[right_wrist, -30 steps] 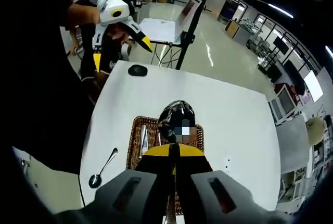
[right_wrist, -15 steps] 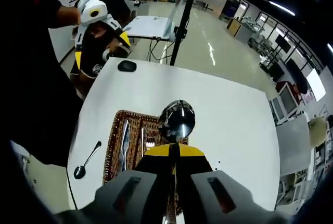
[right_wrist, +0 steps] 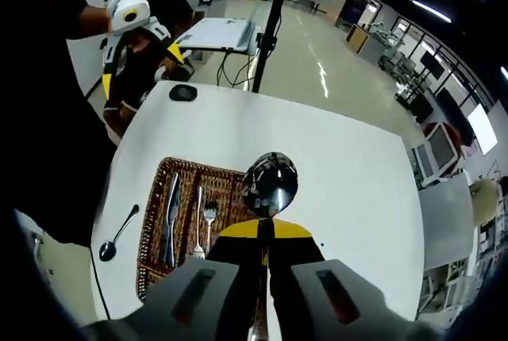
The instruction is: Arrange the knives, forks, and spoons in their matching storage slots by inserting each utensil handle-first until every utensil is classified and aligned in the correct compartment
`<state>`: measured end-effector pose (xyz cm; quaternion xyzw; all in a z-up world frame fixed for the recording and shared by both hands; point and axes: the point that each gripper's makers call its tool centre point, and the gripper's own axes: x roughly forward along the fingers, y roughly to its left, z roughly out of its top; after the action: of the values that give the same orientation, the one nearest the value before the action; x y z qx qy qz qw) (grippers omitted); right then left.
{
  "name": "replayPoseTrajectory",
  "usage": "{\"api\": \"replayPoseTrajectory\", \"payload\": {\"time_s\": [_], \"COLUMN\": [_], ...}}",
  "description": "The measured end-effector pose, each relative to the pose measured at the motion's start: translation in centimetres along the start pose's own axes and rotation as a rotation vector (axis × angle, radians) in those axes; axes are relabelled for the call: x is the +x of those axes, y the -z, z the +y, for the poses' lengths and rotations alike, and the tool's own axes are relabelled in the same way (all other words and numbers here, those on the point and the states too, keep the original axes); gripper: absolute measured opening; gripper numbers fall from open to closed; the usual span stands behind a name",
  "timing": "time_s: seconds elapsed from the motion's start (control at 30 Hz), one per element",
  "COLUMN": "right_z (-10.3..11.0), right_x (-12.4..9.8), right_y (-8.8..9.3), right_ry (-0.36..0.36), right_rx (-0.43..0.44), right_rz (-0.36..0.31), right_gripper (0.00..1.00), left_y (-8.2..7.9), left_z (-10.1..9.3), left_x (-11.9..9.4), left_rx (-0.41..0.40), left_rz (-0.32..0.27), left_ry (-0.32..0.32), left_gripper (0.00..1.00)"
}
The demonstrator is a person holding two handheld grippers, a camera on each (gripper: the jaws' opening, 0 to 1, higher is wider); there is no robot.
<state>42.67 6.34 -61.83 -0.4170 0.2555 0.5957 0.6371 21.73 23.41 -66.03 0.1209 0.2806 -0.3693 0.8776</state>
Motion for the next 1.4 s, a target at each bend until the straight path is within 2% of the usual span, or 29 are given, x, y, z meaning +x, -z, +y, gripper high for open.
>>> {"api": "replayPoseTrajectory", "payload": {"time_s": [0.33,0.57,1.07,1.4], "right_z": [-0.1,0.3,0.8,1.5], "right_x": [1.8,4.0,8.8,11.8], "right_y": [0.4,0.6,3.8,5.0], "right_ry": [-0.004,-0.011,-0.022,-0.041], "right_rx": [0.015,0.015,0.053,0.06], "right_rz": [-0.013,-0.009,0.016,0.022], "right_gripper": [0.0,0.0,0.0,0.0], "left_y": [0.0,0.2,1.5,2.1], "left_z": [-0.4,-0.6,-0.3,-0.6], "left_x": [0.4,0.3,-0.7,-1.1], "left_rx": [-0.004,-0.012,-0.045,-0.064], "left_rz": [0.007,0.011,0.025,0.036], "left_ry": [0.005,0.002,-0.024,-0.035], "left_gripper": [1.0,1.0,1.0,1.0]}}
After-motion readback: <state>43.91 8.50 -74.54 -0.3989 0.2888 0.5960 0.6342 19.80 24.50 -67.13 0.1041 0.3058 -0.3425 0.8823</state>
